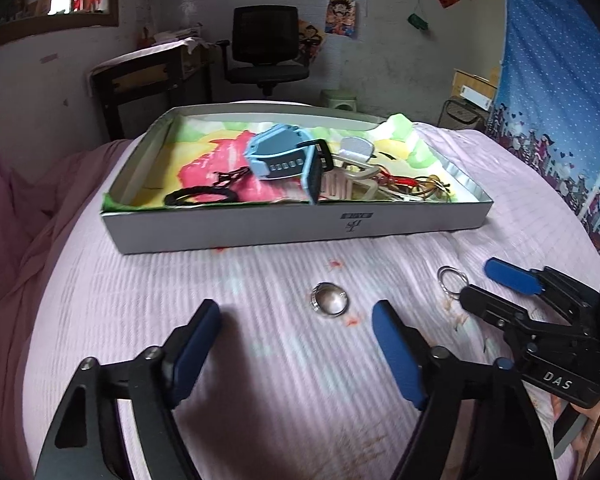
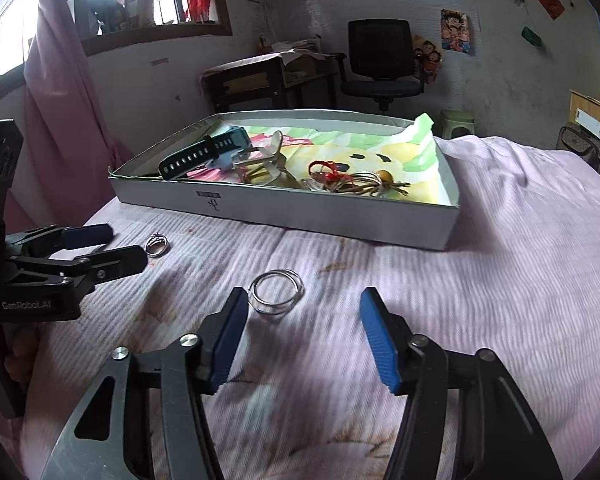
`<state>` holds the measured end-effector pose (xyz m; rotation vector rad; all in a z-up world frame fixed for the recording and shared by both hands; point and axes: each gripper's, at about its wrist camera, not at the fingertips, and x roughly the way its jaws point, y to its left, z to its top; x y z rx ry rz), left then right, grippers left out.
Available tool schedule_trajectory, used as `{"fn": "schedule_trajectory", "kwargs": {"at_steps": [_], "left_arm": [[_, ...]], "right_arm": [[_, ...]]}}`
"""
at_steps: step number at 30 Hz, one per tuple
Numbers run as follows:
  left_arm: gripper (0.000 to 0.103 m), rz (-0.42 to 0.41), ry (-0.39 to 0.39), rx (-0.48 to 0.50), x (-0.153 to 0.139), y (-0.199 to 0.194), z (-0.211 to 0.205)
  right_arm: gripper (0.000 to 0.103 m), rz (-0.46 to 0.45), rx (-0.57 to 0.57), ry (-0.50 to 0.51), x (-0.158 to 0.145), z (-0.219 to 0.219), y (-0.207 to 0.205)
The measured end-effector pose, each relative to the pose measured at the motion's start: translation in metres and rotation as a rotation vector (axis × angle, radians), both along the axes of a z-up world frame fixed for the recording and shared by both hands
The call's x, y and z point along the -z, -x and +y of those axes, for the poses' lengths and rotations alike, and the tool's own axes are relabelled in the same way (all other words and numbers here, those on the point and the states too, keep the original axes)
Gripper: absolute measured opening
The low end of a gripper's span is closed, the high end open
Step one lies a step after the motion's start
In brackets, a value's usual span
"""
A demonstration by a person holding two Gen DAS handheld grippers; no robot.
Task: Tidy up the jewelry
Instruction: 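Grasp a silver ring with the left tool while the right tool grasps the other ring, then carry the ring into the tray with the left tool while the right tool carries its ring there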
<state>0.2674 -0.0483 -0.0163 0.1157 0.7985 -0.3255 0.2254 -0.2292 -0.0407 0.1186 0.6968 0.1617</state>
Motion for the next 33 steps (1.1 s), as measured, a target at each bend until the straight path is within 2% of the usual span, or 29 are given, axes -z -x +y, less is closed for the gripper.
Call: {"fn": "schedule_trajectory", "kwargs": {"at_steps": [4, 10, 19, 24, 33], "left_arm": [[0.057, 0.010, 0.002, 0.033, 0.002, -0.003, -0.005], [0.043, 0.023, 0.007, 0.059, 0.009, -0.006, -0.011], [0.020, 0.027, -0.004, 0.073, 0.015, -0.007, -0.015], [0.020, -0.004, -0.029, 0.070, 0.015, -0.001, -0.018], [0.020, -0.043, -0.014, 0.070, 0.012, 0.007, -0.013]], "right_arm": [[0.041, 0.010, -0.021, -0.003, 0.003, 0.002, -0.005], [0.036, 0.023, -0.048, -0.022, 0.008, 0.005, -0.009], [0.021, 0.028, -0.071, 0.012, 0.013, 0.016, -0.012], [0.007, 0.012, -0.074, 0.023, 0.012, 0.018, -0.009], [0.004, -0.026, -0.075, -0.005, 0.008, 0.013, -0.003]]}}
